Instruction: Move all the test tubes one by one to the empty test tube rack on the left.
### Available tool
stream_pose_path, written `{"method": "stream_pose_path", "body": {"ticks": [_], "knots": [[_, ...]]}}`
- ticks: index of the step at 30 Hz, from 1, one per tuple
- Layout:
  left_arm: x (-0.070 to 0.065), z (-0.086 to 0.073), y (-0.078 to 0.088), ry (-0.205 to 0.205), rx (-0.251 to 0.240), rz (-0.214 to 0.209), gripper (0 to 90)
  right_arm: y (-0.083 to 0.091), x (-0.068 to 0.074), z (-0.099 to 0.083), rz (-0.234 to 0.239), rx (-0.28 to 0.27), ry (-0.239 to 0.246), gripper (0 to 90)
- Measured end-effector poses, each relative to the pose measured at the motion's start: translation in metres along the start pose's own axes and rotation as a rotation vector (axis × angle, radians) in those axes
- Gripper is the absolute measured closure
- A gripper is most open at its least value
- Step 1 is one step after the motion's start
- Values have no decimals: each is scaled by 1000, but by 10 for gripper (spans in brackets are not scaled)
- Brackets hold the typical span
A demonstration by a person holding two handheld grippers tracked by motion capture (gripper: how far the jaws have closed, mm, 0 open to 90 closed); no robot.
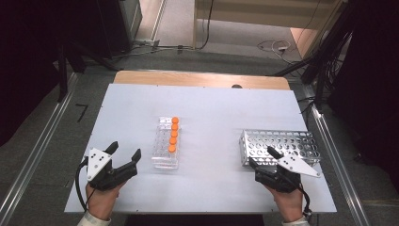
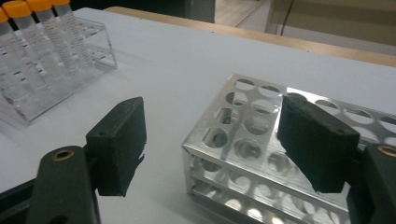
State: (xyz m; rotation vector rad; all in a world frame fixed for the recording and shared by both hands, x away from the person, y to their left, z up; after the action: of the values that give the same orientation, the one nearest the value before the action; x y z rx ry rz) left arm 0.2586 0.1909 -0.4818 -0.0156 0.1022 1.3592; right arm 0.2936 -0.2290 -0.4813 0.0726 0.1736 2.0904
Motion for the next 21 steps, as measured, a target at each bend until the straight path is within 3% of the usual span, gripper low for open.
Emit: {"method": "stream_pose_path", "body": {"ticks": [13, 21], "knots": [[33, -8, 8, 8, 14, 89, 184, 22, -41, -7, -105, 1, -34, 225], [43, -12, 13, 0, 21, 118, 184, 40, -67, -12, -180, -3, -59, 225]]}}
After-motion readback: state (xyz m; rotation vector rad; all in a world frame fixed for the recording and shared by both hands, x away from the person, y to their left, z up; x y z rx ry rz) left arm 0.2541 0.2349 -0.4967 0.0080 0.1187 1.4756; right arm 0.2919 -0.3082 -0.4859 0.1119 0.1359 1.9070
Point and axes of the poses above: each handheld gripper's, and its own axes: y roughly backward along the jaws, z roughly out of its top, x roughly to its left, the point moved 8 cm from there along -y, roughly forward along the jaws, and after that the axes turned 15 degrees about -x, right-handed, at the moved point
